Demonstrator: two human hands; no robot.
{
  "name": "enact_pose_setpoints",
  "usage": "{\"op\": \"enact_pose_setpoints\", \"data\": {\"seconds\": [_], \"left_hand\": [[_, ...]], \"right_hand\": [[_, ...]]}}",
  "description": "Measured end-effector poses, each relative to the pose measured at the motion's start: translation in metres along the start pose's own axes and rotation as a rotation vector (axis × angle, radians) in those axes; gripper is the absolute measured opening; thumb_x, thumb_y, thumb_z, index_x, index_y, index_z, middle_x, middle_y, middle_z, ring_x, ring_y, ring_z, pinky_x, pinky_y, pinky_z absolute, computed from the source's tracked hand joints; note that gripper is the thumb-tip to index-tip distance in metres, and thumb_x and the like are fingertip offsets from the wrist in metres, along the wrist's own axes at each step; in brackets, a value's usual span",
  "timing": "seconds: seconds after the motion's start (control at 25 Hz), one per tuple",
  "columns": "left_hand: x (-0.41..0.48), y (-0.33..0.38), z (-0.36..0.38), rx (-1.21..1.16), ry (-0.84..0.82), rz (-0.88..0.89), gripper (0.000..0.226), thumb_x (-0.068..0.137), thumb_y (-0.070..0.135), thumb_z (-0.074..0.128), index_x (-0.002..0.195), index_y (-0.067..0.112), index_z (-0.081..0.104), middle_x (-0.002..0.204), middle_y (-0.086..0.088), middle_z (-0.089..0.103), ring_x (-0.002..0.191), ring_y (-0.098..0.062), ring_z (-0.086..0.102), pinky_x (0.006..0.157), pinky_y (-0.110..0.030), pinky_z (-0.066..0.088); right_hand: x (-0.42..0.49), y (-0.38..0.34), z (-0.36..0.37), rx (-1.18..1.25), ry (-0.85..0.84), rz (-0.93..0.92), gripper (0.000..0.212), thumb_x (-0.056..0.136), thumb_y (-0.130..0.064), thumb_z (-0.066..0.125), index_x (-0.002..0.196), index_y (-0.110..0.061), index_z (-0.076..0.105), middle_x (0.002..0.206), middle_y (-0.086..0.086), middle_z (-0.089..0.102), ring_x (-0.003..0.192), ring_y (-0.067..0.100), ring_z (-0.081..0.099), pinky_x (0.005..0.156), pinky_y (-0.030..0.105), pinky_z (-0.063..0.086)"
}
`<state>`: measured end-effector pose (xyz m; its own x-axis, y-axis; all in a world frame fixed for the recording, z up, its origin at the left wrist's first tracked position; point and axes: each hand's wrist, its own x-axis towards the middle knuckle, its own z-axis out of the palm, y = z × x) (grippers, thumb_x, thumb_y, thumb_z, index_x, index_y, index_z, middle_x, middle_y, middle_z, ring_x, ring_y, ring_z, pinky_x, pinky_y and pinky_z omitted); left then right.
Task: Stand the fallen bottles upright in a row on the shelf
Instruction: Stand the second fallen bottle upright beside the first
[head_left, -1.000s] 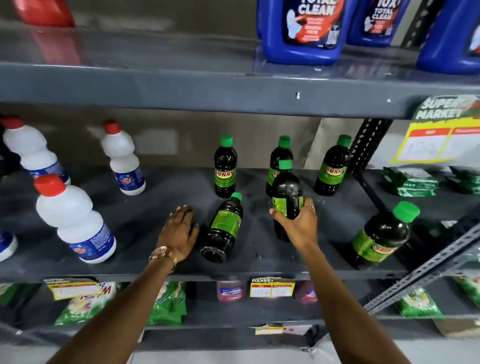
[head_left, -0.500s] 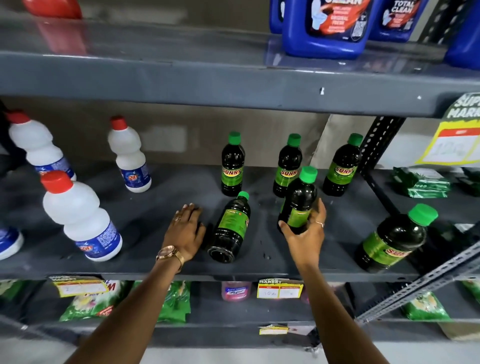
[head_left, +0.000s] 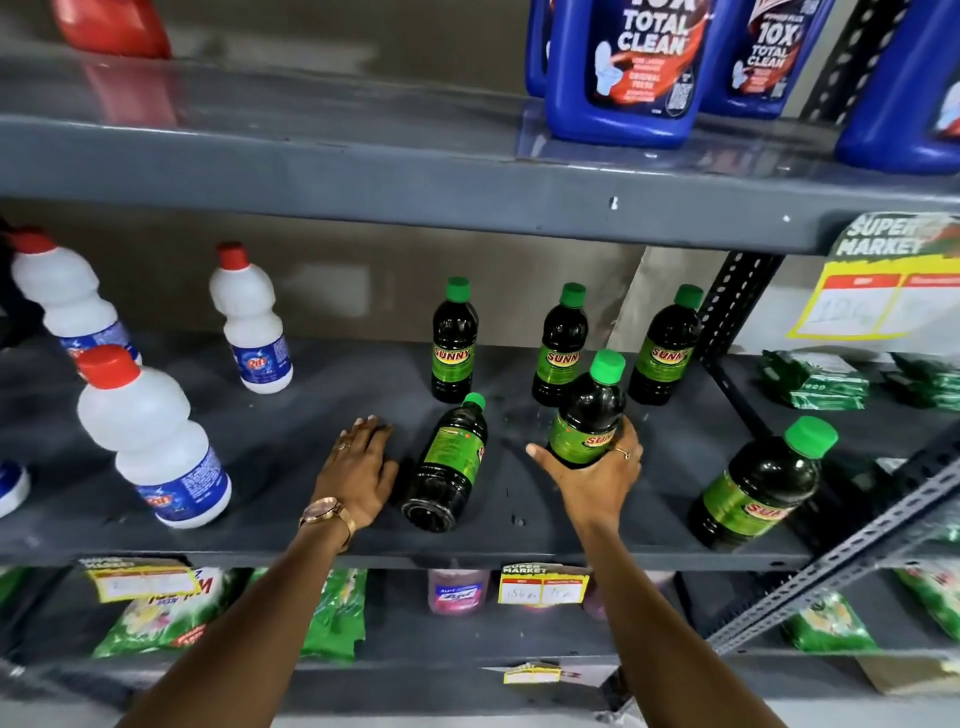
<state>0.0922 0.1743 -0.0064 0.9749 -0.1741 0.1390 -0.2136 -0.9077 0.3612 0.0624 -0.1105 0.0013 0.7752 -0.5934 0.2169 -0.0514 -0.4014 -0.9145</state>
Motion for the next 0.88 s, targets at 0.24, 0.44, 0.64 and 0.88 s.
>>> {"op": "enact_pose_setpoints", "data": {"seconds": [0.24,0.44,0.64,0.88], "left_hand": [[0.000,0.002,-0.001,0.006,0.001,0.005,0.050,0.092,0.022,0.042,0.140,0.010,0.032,0.154,-0.014,0.026,0.145,-0.029,0.019,0.122,-0.039,0.012],[-0.001,0.004,-0.002,0.003,0.010,0.014,0.049,0.092,0.018,0.043,0.139,0.008,0.034,0.153,-0.015,0.029,0.144,-0.030,0.020,0.121,-0.041,0.013],[-0.001,0.005,0.000,0.011,0.014,0.013,0.050,0.092,0.017,0.042,0.140,0.007,0.032,0.154,-0.016,0.026,0.145,-0.031,0.018,0.121,-0.041,0.012],[0.000,0.003,0.001,0.018,0.020,0.014,0.050,0.093,0.017,0.041,0.140,0.007,0.032,0.154,-0.018,0.025,0.145,-0.032,0.017,0.121,-0.042,0.012]], "right_hand": [[0.000,0.005,-0.013,-0.042,-0.089,-0.026,0.073,0.061,-0.029,0.089,0.123,-0.010,0.055,0.110,0.007,0.069,0.102,0.025,0.066,0.084,0.030,0.050],[-0.029,0.011,-0.030,-0.112,0.024,-0.059,0.069,0.058,-0.047,0.088,0.111,-0.011,0.063,0.104,0.006,0.070,0.096,0.024,0.065,0.082,0.033,0.052],[-0.062,0.025,-0.049,-0.094,0.081,-0.073,0.074,0.057,-0.058,0.083,0.113,-0.015,0.061,0.101,0.001,0.065,0.093,0.017,0.060,0.078,0.023,0.043],[-0.076,0.028,-0.058,-0.036,0.086,-0.110,0.081,0.057,-0.069,0.076,0.114,-0.014,0.059,0.103,-0.002,0.062,0.093,0.011,0.056,0.078,0.001,0.034]]}}
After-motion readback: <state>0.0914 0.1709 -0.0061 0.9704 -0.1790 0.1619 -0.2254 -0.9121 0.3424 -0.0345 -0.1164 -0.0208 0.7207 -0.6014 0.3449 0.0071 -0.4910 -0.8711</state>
